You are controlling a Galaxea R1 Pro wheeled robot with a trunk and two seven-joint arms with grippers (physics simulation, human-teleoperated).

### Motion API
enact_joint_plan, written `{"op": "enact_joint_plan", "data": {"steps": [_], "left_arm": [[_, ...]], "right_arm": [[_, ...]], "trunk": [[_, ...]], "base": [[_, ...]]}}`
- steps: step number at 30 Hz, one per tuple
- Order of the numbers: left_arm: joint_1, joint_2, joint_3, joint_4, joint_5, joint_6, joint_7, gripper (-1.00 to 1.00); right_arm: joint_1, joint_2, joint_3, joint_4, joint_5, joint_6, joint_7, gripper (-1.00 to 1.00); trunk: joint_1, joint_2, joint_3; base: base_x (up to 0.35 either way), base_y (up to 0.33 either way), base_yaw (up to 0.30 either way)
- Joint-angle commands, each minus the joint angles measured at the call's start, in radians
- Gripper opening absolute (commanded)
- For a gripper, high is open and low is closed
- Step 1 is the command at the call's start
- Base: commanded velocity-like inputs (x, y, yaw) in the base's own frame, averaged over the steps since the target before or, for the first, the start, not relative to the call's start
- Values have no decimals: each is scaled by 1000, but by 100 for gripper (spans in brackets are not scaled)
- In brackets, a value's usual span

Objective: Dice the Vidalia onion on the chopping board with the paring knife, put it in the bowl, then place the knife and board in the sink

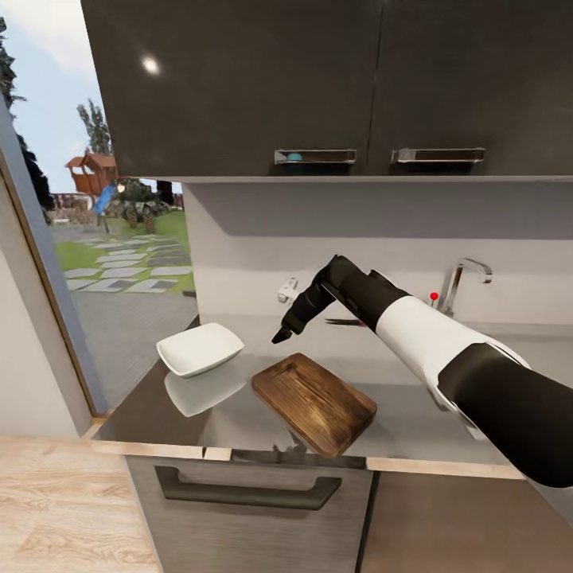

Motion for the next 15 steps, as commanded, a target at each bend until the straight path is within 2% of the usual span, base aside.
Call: {"op": "enact_joint_plan", "data": {"steps": [1, 15], "left_arm": [[0, 0, 0, 0, 0, -1, 2, 100], [0, 0, 1, 1, 0, 0, 2, 100]], "right_arm": [[-1, -2, 1, -1, 4, 5, 4, 100], [-1, -5, 1, 1, 2, 5, 1, 100]], "trunk": [[0, -1, -1], [-54, 97, 43]], "base": [[0, 0, 0], [0, 0, 0]]}}
